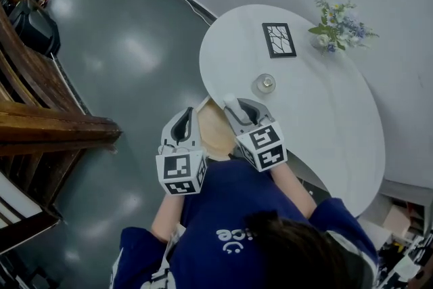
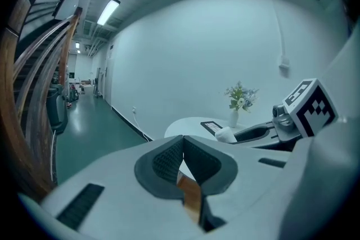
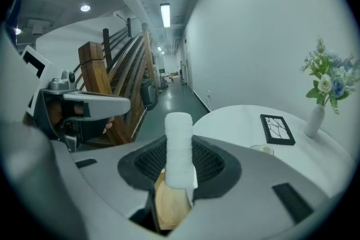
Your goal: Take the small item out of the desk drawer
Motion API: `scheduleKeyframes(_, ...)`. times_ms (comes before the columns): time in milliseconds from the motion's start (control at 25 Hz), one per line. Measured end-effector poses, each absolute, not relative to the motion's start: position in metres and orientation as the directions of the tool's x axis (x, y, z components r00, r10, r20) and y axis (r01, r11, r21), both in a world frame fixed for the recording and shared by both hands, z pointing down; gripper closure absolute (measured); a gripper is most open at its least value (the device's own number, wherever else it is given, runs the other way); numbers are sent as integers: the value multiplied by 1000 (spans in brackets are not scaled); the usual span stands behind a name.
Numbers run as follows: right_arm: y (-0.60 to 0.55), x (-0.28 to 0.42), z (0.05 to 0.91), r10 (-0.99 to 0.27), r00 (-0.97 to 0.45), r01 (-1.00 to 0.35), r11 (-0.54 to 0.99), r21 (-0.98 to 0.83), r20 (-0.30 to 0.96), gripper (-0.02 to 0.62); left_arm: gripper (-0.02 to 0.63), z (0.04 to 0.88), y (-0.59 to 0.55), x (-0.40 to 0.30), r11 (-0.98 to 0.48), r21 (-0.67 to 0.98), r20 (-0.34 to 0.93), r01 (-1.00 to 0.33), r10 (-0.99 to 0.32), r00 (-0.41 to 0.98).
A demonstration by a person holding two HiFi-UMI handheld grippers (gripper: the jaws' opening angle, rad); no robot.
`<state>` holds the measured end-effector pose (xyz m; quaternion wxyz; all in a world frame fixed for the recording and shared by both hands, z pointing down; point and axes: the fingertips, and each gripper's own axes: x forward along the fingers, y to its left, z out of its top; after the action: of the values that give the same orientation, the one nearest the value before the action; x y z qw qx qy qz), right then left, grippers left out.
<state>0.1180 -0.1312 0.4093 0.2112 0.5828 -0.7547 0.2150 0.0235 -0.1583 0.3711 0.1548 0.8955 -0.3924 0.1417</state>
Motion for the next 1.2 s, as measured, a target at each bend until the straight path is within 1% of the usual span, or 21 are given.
scheduleKeyframes(400, -133, 138, 348, -899, -166, -986, 147, -78, 405, 459, 601, 335, -161, 30, -670, 165, 314, -724, -660, 683)
scheduleKeyframes(760, -129, 150, 297, -956, -124, -992, 117, -44, 264, 459, 601, 302, -162, 36, -688, 35, 251, -725, -696, 672)
scheduleKeyframes(1040, -121, 159, 277, -977, -81, -997, 76, -34, 200, 459, 601, 285, -154, 35, -687, 83, 189, -722, -700, 689)
scheduleKeyframes(1200, -117, 163, 272, -983, -65, -998, 63, -13, 174, 459, 601, 275, -153, 32, -671, 79, 168, -737, -720, 674)
